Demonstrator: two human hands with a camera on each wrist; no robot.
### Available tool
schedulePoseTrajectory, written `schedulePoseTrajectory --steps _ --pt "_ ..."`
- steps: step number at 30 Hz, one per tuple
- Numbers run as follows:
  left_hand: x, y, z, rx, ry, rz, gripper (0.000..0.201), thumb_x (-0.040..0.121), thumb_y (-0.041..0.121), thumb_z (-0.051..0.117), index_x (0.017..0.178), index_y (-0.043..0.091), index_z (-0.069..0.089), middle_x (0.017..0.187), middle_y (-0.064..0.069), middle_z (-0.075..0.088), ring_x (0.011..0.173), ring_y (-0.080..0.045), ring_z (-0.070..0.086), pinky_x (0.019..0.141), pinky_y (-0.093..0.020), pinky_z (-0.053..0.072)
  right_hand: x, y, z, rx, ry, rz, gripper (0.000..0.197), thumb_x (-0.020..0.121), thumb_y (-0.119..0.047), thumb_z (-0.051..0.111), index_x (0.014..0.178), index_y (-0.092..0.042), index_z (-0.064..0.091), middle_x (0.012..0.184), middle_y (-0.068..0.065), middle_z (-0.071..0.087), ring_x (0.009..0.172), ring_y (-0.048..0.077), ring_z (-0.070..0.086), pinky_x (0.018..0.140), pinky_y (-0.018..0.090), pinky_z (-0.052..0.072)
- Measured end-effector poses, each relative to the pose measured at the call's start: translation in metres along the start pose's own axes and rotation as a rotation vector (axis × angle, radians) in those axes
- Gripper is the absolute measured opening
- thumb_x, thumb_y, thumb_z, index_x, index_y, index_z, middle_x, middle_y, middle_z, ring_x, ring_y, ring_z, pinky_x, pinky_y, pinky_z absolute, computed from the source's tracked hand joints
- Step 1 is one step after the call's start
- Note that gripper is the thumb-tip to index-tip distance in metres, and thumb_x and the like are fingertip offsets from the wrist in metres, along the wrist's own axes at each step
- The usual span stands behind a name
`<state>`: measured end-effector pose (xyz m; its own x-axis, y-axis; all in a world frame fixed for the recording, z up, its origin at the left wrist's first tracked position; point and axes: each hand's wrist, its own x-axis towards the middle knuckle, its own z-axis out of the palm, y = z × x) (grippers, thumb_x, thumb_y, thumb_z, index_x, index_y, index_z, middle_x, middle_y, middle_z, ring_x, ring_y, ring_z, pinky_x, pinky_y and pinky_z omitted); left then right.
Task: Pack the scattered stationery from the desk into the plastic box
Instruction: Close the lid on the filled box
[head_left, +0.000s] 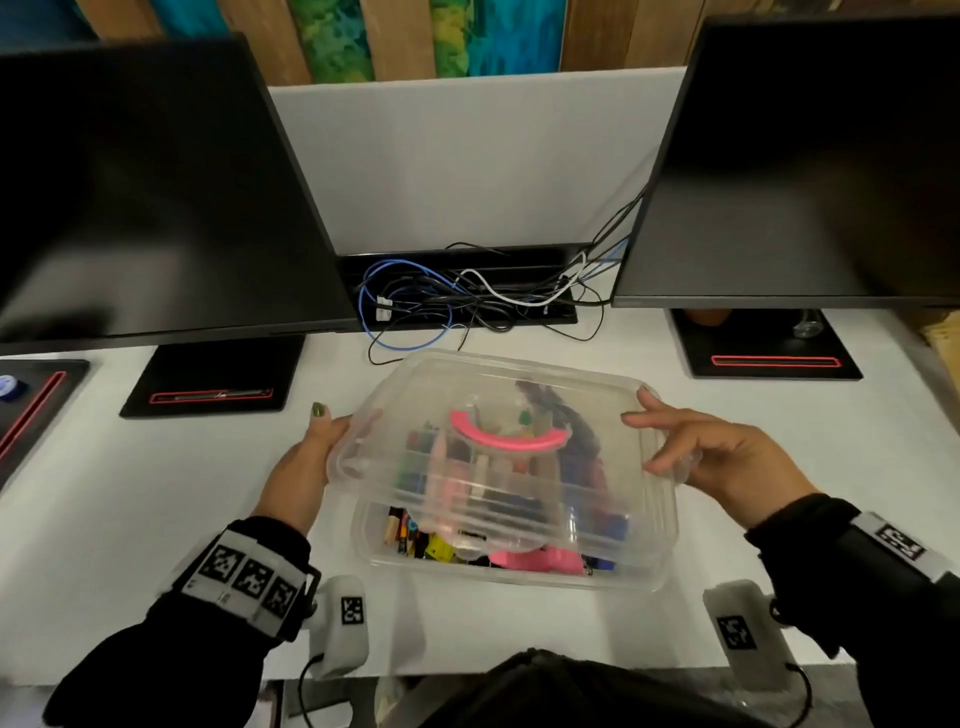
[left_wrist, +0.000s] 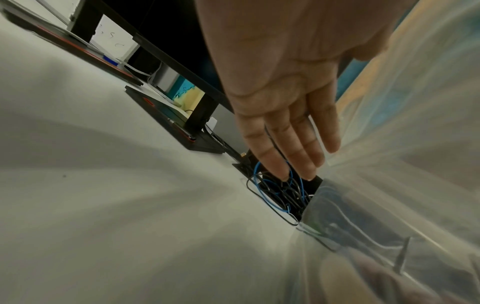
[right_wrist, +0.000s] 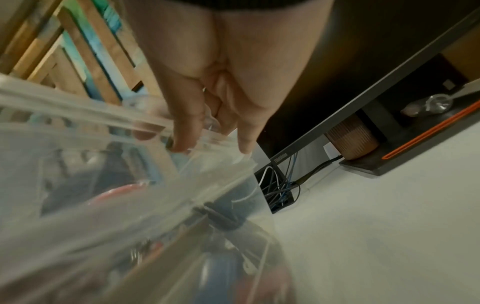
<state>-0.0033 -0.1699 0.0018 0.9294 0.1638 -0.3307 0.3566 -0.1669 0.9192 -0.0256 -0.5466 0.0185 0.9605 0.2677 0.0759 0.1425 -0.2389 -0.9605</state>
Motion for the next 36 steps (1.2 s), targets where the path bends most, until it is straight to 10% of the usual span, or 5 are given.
schedulePoseTrajectory --steps 6,20,25,30,36 --pt "-0.013 0.007 0.005 0.048 -0.085 0.033 0.030 0.074 0.035 0.058 0.102 0.029 0.066 0.100 0.005 0.069 0.098 -0.019 0.062 0.077 -0.030 0.047 -0.011 0.014 -0.002 -0.158 -0.031 0.017 0.056 0.074 0.022 0.063 0.059 -0.032 0.071 0.118 -0.021 0.063 0.130 -0.002 0.042 0.101 0.010 0.037" --pt "-0.051 -0.013 0.002 0.111 -0.071 0.073 0.041 0.080 0.019 0.053 0.118 0.033 0.053 0.109 0.017 0.065 0.104 -0.001 0.057 0.087 -0.024 0.041 -0.017 0.014 0.001 -0.272 0.046 0.041 0.047 0.077 0.019 0.063 0.066 -0.027 0.069 0.130 -0.030 0.050 0.132 -0.011 0.033 0.106 0.017 0.031" --pt "-0.051 -0.002 0.012 0.123 -0.065 0.072 0.068 0.094 0.002 0.042 0.147 0.037 0.019 0.130 0.014 0.045 0.109 0.004 0.047 0.098 -0.023 0.031 -0.017 0.006 0.000 -0.177 0.034 0.144 0.067 0.071 0.032 0.039 0.062 -0.025 0.072 0.127 -0.031 0.052 0.131 -0.012 0.033 0.099 0.005 0.031" --pt "-0.047 0.003 0.015 0.155 -0.037 0.111 0.066 0.093 0.000 0.036 0.144 0.041 0.027 0.137 0.009 0.042 0.125 -0.006 0.040 0.108 -0.028 0.029 -0.014 -0.009 -0.005 0.044 0.047 0.220 0.039 0.082 0.004 0.041 0.077 -0.011 0.076 0.119 -0.010 0.066 0.131 0.002 0.042 0.109 0.036 0.030" --pt "-0.046 0.001 0.030 0.378 -0.003 0.157 0.064 0.094 0.036 0.048 0.148 0.038 0.014 0.146 0.003 0.031 0.135 -0.010 0.032 0.103 -0.024 0.025 -0.011 -0.019 0.023 -0.367 0.046 0.223 0.037 0.090 -0.026 0.056 0.125 -0.038 0.051 0.146 -0.023 0.030 0.139 -0.009 0.015 0.113 0.019 0.014"
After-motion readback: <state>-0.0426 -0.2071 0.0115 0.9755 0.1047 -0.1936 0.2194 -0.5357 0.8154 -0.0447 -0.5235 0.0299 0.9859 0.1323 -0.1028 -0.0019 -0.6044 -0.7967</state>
